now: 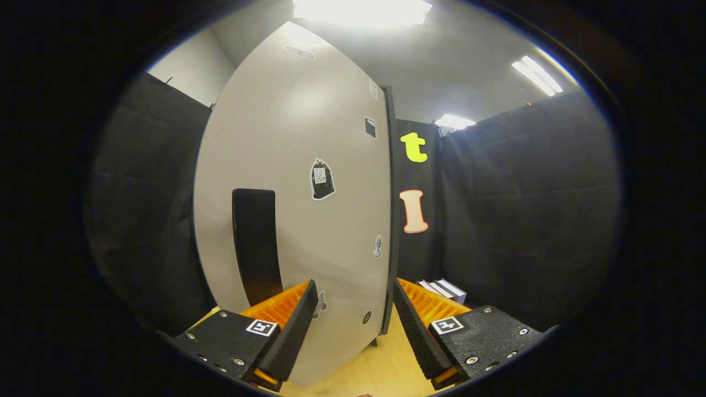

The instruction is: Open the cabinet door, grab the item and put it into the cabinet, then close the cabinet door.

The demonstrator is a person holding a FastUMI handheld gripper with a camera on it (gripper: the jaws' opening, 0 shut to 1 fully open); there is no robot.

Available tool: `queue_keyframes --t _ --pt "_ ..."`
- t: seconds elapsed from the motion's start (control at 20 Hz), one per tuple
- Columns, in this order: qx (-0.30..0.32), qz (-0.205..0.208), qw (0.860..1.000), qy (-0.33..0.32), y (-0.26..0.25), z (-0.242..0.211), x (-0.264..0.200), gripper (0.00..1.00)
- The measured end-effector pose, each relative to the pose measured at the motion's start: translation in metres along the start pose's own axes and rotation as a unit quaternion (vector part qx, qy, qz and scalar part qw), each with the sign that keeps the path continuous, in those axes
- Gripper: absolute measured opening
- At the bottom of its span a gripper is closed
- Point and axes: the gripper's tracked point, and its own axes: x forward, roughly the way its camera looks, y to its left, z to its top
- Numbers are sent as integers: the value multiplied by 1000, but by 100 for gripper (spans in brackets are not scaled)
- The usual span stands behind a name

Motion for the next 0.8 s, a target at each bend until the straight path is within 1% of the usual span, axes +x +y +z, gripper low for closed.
queue_keyframes --t 0.15,0.25,0.45,0.65,0.8 --pt "-1 32 999 11 46 -8 14 90" --pt "-4 50 999 15 69 -16 29 90" --pt "0 77 997 26 99 -33 54 90" --pt "-4 79 997 19 107 -31 47 91" --pt "-8 75 997 16 90 -29 31 92"
